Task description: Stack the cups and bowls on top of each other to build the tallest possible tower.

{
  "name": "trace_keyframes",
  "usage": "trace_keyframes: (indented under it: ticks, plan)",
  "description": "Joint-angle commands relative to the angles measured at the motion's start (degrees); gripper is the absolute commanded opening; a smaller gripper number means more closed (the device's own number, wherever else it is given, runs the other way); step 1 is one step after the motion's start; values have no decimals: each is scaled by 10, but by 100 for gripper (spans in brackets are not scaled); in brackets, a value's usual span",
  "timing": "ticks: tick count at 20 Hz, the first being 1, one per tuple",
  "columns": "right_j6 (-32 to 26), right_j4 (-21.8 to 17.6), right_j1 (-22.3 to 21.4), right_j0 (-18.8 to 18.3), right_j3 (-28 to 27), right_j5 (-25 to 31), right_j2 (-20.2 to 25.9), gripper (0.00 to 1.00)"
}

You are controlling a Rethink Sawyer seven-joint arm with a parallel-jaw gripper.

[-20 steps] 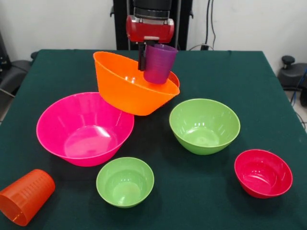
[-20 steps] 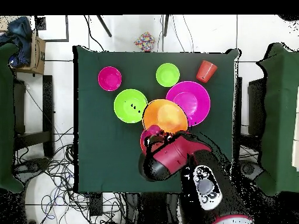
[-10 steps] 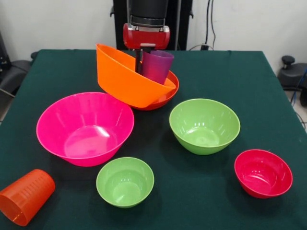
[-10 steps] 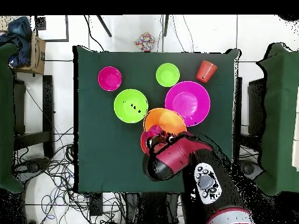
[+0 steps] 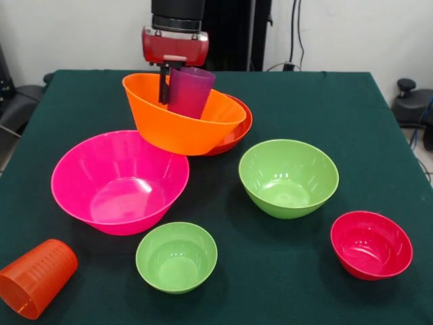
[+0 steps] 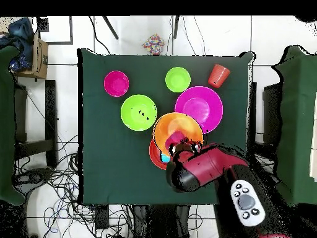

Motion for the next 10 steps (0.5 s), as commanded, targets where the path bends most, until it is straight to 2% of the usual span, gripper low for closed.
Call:
trace_keyframes:
  ticks: [1, 3, 5, 10]
  plan:
    - [-143, 90, -52, -91, 51, 86, 157, 0]
    - [-171, 123, -64, -124, 60, 112, 194, 0]
    - [-180, 136, -68, -139, 62, 128, 212, 0]
    - [-166, 129, -64, -143, 54, 146, 223, 0]
